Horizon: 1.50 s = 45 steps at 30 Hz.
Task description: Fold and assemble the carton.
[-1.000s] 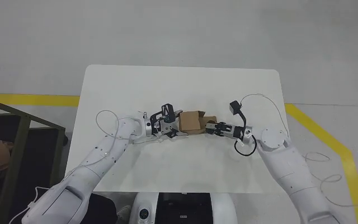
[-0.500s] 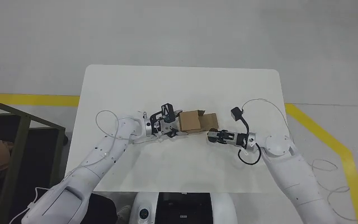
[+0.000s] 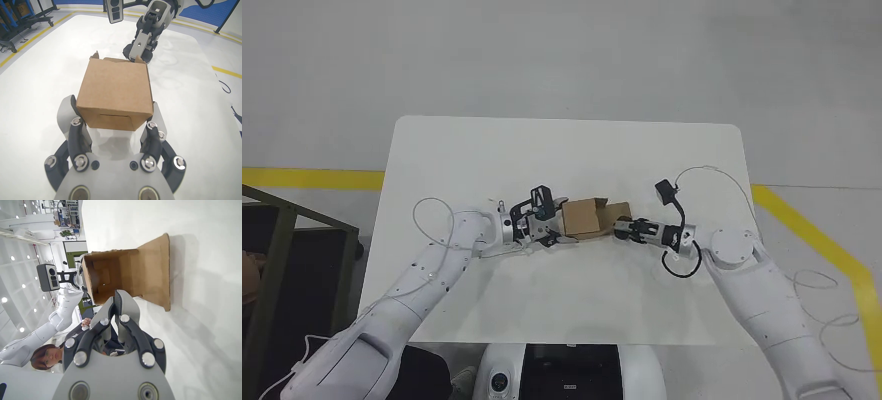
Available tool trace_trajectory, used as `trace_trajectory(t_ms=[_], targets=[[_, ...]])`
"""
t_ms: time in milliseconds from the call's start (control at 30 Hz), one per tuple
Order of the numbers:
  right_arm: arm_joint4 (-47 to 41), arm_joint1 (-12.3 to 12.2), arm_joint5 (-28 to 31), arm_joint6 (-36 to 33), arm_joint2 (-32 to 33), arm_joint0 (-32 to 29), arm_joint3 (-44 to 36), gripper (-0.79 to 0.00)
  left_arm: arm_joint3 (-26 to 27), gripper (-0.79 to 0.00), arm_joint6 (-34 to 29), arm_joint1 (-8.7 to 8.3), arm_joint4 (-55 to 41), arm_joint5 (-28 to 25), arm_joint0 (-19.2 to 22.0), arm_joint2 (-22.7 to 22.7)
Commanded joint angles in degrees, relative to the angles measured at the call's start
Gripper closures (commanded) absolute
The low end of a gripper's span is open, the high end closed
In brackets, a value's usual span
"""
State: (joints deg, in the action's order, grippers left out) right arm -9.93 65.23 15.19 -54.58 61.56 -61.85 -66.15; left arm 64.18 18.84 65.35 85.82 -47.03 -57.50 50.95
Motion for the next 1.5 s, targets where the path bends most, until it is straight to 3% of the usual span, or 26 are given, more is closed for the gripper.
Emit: trace_trajectory(t_ms=[0,1033,1267,1467], targets=[[-0.4,0.2,0.4,0.0,-0.5,0.7,0.8,0.0,0.1,-0.637,0.0,0.01,0.1,0.0,0.0,-0.1],[-8.5,4.8,5.4,-3.3,-9.6,7.2,11.3,0.0,0.5,-0.57,-0.1,0.3,-0.1,-0.8,0.0,-0.8],[-6.8,3.5,5.7,-3.4,-6.4,6.8,11.6,0.0,0.2,-0.57,0.2,0.35,0.2,-0.8,0.1,-0.9],[-3.7,1.1,4.5,-1.2,-0.2,3.4,6.7,0.0,-0.3,-0.579,0.5,0.33,0.2,-0.9,0.2,-0.8]])
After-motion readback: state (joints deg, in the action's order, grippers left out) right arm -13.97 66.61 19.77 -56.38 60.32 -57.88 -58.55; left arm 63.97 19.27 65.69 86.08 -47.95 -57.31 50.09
